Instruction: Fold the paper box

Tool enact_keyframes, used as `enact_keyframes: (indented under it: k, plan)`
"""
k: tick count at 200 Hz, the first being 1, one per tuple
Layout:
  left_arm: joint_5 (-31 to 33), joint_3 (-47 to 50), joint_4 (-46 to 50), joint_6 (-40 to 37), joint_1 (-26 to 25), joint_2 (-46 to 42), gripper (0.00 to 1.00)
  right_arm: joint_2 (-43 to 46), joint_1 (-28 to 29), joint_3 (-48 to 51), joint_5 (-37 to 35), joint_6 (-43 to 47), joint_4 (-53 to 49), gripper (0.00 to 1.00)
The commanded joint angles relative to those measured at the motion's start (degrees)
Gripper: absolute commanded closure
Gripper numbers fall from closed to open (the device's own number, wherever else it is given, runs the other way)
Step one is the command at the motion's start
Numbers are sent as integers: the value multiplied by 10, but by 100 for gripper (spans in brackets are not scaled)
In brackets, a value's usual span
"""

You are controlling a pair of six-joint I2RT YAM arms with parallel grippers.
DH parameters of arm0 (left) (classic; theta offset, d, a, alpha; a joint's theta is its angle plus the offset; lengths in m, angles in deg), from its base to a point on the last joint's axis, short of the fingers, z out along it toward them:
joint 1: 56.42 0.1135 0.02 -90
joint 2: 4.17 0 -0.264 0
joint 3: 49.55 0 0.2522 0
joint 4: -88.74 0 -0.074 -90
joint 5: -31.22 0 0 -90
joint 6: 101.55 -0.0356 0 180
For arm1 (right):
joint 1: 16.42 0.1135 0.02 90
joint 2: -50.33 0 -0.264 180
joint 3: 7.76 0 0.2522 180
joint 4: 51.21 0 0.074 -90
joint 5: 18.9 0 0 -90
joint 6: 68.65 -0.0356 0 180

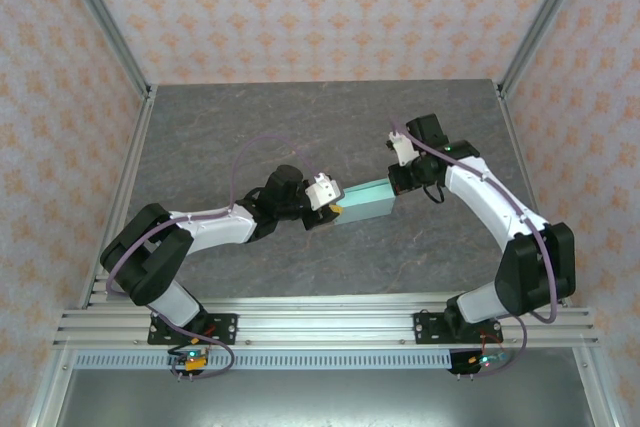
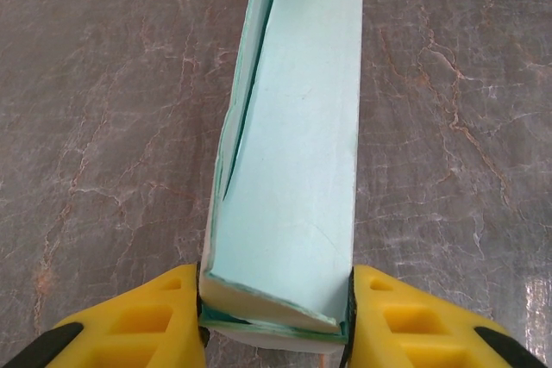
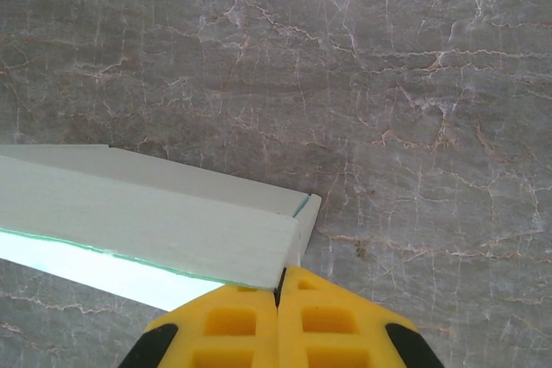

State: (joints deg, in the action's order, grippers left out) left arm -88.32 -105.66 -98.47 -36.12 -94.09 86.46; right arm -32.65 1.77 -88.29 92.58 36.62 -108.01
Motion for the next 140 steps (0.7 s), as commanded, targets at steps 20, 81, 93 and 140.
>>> enact_keyframes:
  k: [20,81,93,140]
  plan:
    - [-8,-12,33,-20,-10,9,68,-15,18,-27,44,0,-29,99]
    - [-12,-16,42,-25,-10,8,68,-52,18,-81,47,22,-99,99]
    - [-11,-17,43,-26,-10,8,68,-59,18,-93,46,30,-114,100]
    - [-10,-19,43,-25,-10,8,68,-63,24,-80,56,11,-94,100]
